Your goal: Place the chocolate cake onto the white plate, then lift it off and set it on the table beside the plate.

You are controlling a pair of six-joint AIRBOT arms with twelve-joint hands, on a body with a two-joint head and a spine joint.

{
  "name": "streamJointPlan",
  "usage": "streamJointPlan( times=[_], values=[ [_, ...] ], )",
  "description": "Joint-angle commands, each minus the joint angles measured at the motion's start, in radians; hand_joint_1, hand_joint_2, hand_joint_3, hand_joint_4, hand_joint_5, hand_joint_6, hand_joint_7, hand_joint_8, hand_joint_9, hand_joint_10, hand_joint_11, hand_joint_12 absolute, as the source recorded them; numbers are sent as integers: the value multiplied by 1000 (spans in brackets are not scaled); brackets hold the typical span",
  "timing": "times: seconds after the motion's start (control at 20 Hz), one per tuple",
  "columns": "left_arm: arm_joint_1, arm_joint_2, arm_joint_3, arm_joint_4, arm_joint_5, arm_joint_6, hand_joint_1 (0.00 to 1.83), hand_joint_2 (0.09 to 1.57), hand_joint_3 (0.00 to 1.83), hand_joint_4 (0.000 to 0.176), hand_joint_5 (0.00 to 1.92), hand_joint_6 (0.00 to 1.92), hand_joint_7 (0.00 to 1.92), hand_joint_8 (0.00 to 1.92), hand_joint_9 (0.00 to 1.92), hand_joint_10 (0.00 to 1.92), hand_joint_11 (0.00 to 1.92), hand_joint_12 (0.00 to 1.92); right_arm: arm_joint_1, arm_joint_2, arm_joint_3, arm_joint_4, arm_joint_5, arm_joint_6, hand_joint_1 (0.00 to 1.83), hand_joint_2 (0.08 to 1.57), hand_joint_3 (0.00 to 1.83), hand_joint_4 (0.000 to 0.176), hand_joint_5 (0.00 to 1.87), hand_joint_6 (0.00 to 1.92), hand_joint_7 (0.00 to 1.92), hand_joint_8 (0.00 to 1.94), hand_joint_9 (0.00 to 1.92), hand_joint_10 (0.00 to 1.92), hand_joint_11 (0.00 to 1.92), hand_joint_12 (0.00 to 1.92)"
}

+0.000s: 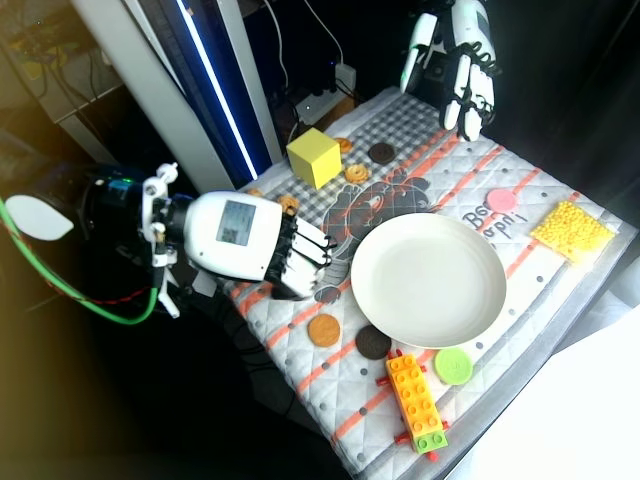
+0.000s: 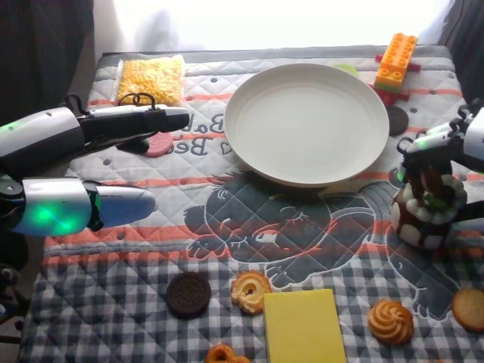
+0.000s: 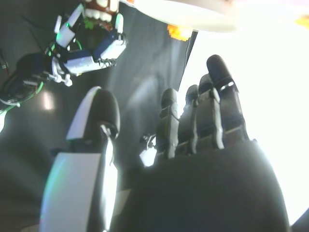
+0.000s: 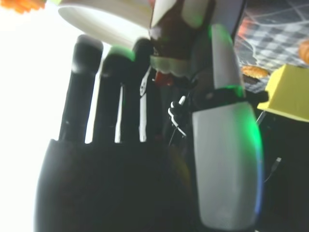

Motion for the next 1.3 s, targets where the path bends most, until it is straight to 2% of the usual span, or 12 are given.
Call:
streamJointPlan(
  times=[0.0, 0.05, 0.15, 0.2, 0.3, 0.45, 0.6, 0.65, 0.7, 1.0, 1.15, 1.25],
  values=[
    [-7, 2, 2, -20, -119, -7, 695, 1242, 1, 60, 247, 9, 90, 6, 105, 26, 0, 804, -6, 4, 2, 13, 91, 2, 1175, 1224, 0, 0, 418, 1164, 443, 1146, 518, 1590, 623, 1921],
    [-6, 3, 2, -20, -120, -7, 667, 1255, 3, 53, 249, 6, 90, 2, 78, 13, 0, 588, -17, 9, -1, 19, 91, 2, 1147, 1186, 0, 0, 246, 800, 287, 728, 243, 1266, 184, 1912],
    [-4, 3, 3, -21, -122, -7, 614, 1280, 2, 61, 239, 1, 75, 2, 46, 2, 0, 696, -29, 26, -12, 21, 91, 2, 966, 1131, 0, 0, 58, 245, 85, 253, 9, 762, 6, 1497],
    [-3, 3, 3, -23, -124, -7, 614, 1280, 2, 61, 239, 1, 75, 2, 46, 2, 0, 696, -31, 35, -17, 21, 91, 2, 966, 1131, 0, 0, 58, 245, 85, 253, 9, 762, 6, 1497],
    [1, 3, 4, -26, -129, -7, 632, 1280, 0, 63, 224, 0, 64, 0, 13, 0, 0, 759, -40, 63, -34, 20, 94, 2, 866, 1097, 0, 55, 0, 4, 2, 7, 0, 79, 0, 930],
    [10, 3, 5, -33, -136, -7, 652, 1277, 2, 67, 207, 7, 50, 3, 0, 0, 0, 601, -70, 136, -80, 18, 135, 2, 815, 1080, 0, 85, 0, 0, 0, 0, 0, 0, 0, 91],
    [20, 3, 5, -47, -149, -5, 713, 1261, 0, 72, 211, 3, 32, 2, 0, 0, 0, 465, -109, 211, -128, 31, 227, 2, 712, 1045, 0, 113, 0, 0, 0, 0, 0, 0, 81, 42],
    [29, 3, 5, -55, -161, -4, 729, 1262, 1, 64, 200, 10, 27, 0, 0, 0, 0, 226, -129, 230, -143, 47, 276, 2, 709, 1029, 19, 89, 0, 0, 0, 0, 16, 10, 15, 449],
    [37, 3, 4, -62, -172, -3, 698, 1273, 2, 61, 198, 8, 26, 0, 0, 0, 0, 119, -146, 244, -153, 62, 315, 1, 716, 1027, 14, 112, 0, 0, 0, 0, 34, 16, 2, 650],
    [64, 9, -2, -92, -257, 2, 670, 1272, 0, 88, 70, 0, 0, 0, 0, 0, 0, 0, -211, 282, -209, 176, 519, -105, 648, 1160, 8, 5, 0, 0, 0, 0, 0, 0, 0, 10],
    [76, 14, -7, -119, -318, 14, 657, 1272, 0, 49, 26, 2, 0, 0, 0, 0, 21, 10, -216, 266, -211, 209, 587, -144, 684, 1176, 8, 43, 0, 0, 0, 0, 0, 0, 0, 0],
    [81, 15, -6, -136, -354, 16, 790, 1243, 16, 0, 38, 20, 0, 0, 0, 0, 8, 277, -216, 251, -209, 229, 625, -171, 665, 1162, 1, 25, 0, 0, 0, 0, 0, 0, 0, 0]
  ],
)
